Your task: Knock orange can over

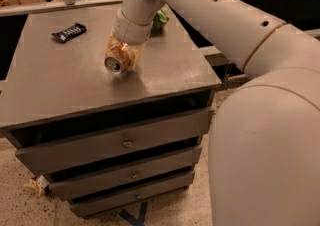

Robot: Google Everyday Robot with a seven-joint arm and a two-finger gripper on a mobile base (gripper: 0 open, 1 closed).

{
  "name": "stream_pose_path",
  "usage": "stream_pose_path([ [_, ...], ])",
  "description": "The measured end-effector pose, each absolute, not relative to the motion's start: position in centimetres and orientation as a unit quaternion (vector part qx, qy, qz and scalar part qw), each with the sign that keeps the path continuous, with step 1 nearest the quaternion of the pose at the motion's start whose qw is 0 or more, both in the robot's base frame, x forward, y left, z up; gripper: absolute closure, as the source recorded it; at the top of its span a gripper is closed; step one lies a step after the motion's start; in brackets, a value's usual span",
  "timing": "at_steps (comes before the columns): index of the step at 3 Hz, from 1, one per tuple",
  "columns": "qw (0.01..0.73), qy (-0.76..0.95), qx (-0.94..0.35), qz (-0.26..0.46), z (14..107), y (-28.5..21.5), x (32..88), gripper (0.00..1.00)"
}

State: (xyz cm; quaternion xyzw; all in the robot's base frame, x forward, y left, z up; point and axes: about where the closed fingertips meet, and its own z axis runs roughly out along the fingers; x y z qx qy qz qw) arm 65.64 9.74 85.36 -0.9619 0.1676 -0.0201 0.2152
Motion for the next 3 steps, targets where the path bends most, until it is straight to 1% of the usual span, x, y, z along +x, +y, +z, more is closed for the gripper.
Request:
stream_pose_path([
  [1,0.218,0.170,-0.961,-0.016,85.42,9.67,65.65,0.13],
  [2,0.219,0.173,-0.960,-0.014,85.48,9.51,65.65,0.00],
  [3,0.220,0.174,-0.960,-0.013,85.52,9.49,65.68,0.00],
])
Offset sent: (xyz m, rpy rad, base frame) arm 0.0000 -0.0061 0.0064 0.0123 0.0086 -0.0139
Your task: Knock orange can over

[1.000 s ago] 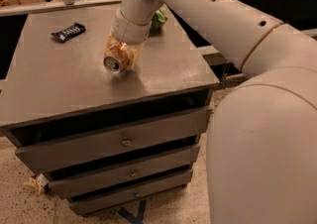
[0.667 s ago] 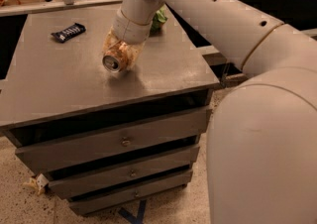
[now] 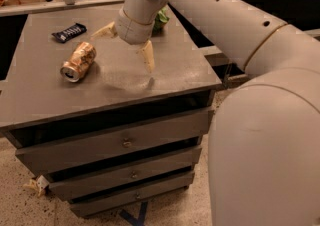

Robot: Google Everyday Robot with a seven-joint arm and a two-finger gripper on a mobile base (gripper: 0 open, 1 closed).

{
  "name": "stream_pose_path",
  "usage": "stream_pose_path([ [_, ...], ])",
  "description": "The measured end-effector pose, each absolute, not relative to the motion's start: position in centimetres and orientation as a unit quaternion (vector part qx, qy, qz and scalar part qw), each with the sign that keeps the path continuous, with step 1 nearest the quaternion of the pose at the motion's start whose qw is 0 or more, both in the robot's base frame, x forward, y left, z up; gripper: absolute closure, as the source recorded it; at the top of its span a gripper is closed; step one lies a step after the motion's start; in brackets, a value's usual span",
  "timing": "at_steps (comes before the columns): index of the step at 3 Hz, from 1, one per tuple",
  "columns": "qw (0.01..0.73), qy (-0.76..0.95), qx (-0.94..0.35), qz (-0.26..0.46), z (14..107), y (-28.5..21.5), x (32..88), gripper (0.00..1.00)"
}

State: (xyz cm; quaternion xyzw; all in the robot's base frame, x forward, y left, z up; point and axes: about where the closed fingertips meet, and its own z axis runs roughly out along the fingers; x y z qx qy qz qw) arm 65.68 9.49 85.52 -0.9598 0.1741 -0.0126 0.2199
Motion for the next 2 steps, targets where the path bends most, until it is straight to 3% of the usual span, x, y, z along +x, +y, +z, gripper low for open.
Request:
stream_pose_path([
  [2,0.267,0.213,-0.940,-0.015,88.2,8.9,67.2,0.00],
])
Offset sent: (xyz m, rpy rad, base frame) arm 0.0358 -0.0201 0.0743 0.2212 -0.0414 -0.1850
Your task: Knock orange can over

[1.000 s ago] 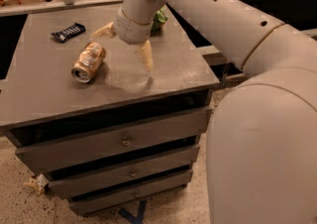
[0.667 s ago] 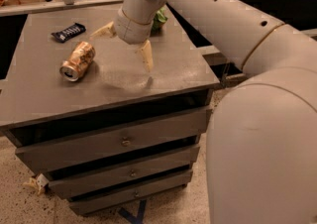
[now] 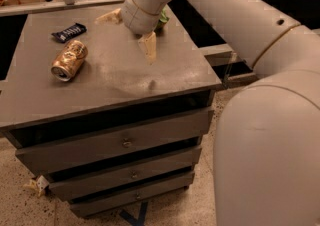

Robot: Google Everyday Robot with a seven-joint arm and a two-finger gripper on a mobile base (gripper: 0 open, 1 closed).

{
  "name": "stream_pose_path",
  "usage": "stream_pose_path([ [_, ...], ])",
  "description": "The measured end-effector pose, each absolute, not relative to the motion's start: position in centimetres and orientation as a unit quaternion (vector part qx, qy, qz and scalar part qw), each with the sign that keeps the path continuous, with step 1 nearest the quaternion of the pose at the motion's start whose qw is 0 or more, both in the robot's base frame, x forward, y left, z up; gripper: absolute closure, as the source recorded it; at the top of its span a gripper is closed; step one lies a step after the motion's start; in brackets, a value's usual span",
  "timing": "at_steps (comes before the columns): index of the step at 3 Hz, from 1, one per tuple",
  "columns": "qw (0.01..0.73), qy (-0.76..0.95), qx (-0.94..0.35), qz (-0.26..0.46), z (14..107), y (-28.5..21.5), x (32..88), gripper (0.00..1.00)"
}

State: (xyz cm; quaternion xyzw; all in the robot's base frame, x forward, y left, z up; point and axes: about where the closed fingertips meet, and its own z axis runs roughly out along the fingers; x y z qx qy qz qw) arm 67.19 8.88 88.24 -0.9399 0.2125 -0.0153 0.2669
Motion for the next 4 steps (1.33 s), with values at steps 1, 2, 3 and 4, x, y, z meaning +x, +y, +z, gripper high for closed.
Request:
stream_pose_path([
  [1,0.299,0.232,-0.925,-0.022,90.5,8.5,68.0,0.00],
  [2,0.321,0.250,-0.913,-0.026,92.0,7.7,68.6,0.00],
  [3,0.331,0.258,-0.907,-0.026,92.7,7.2,68.6,0.00],
  [4,0.357,0.294,-0.886,-0.001,93.2,6.3,69.1,0.00],
])
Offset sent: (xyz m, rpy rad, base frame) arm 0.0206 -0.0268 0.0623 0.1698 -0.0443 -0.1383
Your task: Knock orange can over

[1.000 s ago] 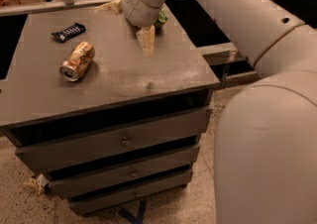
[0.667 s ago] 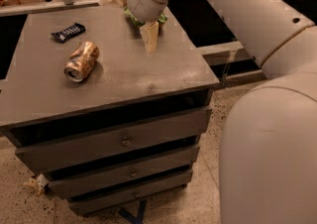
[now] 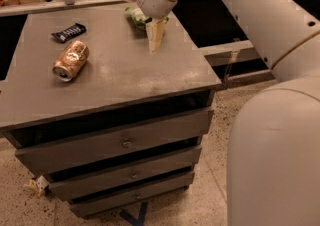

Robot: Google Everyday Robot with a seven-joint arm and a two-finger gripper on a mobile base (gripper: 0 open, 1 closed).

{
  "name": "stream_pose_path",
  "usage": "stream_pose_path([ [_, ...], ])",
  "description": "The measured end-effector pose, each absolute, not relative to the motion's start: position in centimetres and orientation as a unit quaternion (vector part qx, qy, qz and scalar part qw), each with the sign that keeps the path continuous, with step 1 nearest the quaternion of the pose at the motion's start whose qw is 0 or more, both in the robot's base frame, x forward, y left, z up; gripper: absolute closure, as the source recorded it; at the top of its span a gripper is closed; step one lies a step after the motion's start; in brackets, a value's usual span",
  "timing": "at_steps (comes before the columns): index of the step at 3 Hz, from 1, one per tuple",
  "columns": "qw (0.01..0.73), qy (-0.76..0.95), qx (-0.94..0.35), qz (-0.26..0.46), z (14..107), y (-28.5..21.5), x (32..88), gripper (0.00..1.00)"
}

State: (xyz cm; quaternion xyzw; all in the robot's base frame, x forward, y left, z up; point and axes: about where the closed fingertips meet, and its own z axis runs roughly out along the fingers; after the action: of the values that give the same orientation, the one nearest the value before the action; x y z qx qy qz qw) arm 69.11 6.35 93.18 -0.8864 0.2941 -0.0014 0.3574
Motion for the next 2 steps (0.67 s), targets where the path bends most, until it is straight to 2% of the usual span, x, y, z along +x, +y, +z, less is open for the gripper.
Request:
stream_pose_path([
  [2,0.443,0.420,-0.789,0.068,95.0,3.4,70.4,0.00],
])
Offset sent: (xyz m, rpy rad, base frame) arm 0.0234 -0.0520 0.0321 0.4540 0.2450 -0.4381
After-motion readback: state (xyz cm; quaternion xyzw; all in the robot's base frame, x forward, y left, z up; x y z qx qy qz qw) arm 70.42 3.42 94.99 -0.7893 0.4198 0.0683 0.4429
